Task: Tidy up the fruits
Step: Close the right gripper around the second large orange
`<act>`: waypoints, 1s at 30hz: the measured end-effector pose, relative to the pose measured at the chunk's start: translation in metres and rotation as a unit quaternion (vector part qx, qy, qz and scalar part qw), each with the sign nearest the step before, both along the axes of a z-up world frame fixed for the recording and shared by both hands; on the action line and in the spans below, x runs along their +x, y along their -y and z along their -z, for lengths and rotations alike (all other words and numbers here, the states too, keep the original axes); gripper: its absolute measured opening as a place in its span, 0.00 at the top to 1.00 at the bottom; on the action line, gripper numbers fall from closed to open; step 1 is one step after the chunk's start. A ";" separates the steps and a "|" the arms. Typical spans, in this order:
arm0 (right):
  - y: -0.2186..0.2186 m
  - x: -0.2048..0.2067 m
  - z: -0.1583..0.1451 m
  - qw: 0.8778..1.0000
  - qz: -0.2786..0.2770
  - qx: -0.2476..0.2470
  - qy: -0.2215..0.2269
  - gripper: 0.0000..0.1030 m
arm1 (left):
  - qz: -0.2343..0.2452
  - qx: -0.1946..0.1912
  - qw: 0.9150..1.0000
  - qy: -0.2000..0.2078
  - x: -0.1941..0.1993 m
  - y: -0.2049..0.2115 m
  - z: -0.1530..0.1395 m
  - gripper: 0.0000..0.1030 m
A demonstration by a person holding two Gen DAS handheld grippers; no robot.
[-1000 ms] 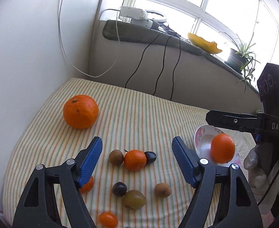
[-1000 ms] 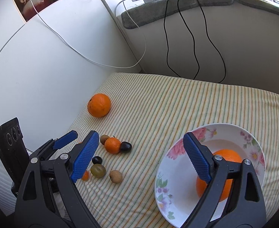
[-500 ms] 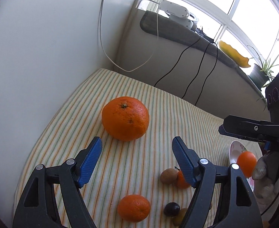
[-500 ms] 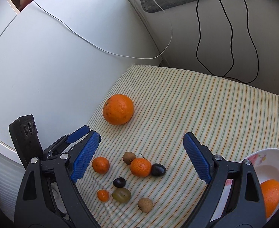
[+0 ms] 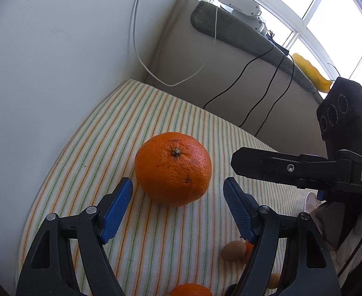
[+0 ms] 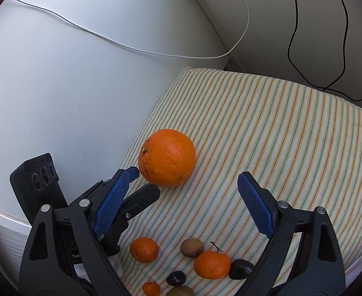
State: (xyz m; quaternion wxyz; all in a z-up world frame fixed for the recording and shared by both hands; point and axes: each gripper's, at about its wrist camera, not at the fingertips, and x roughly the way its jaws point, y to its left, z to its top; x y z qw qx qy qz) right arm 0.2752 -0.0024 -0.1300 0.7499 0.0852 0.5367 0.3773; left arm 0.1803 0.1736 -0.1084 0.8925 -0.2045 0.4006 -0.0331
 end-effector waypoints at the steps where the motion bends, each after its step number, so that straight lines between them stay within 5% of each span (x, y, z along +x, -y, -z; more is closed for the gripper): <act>1: -0.004 0.002 0.003 1.000 -0.001 -0.001 -0.003 0.10 | 0.000 0.000 1.000 -0.001 0.001 -0.001 0.001 0.26; 14: -0.042 0.023 0.027 1.000 -0.010 -0.003 -0.029 0.14 | 0.012 -0.005 1.000 -0.015 0.014 0.000 0.011 0.26; 30: -0.050 0.029 0.037 0.997 -0.025 0.023 -0.063 0.38 | 0.011 -0.002 1.000 -0.012 0.015 -0.003 0.013 0.30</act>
